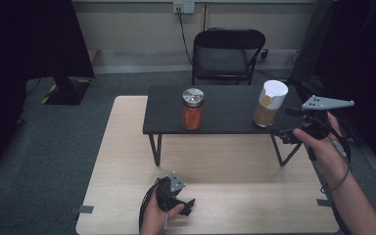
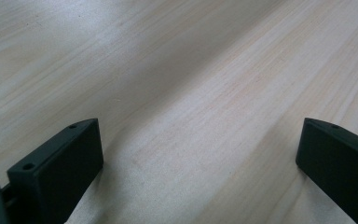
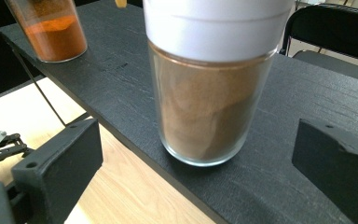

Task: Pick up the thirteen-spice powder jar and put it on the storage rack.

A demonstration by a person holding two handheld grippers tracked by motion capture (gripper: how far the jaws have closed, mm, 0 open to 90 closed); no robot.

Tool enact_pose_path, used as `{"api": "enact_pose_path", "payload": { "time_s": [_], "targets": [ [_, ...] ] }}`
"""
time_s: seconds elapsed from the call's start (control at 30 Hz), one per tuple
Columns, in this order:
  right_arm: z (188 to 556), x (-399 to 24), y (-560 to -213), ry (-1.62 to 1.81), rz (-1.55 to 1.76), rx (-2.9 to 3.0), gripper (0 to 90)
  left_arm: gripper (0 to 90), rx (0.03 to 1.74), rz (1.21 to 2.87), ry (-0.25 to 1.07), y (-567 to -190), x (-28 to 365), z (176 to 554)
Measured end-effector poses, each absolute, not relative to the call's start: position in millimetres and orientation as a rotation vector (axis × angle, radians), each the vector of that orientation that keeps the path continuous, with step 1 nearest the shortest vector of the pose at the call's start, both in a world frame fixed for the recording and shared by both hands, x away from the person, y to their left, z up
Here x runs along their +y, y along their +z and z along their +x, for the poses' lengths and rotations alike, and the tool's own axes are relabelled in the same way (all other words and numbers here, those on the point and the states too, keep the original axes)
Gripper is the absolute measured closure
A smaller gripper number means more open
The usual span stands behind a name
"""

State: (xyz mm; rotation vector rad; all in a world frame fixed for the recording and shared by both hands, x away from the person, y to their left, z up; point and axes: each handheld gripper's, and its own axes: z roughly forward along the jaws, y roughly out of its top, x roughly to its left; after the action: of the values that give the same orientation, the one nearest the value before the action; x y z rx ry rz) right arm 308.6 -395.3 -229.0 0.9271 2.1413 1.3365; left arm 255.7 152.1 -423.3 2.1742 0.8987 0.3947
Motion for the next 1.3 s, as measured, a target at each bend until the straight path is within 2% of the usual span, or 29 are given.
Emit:
{"api": "enact_pose_path", "payload": {
  "time_s": [1.3],
  "targets": [
    [273,-408,-279,1.396,0.882,2.16,0.6,0.0,0.899,2.174,0.395,-423,152,256]
  ]
}}
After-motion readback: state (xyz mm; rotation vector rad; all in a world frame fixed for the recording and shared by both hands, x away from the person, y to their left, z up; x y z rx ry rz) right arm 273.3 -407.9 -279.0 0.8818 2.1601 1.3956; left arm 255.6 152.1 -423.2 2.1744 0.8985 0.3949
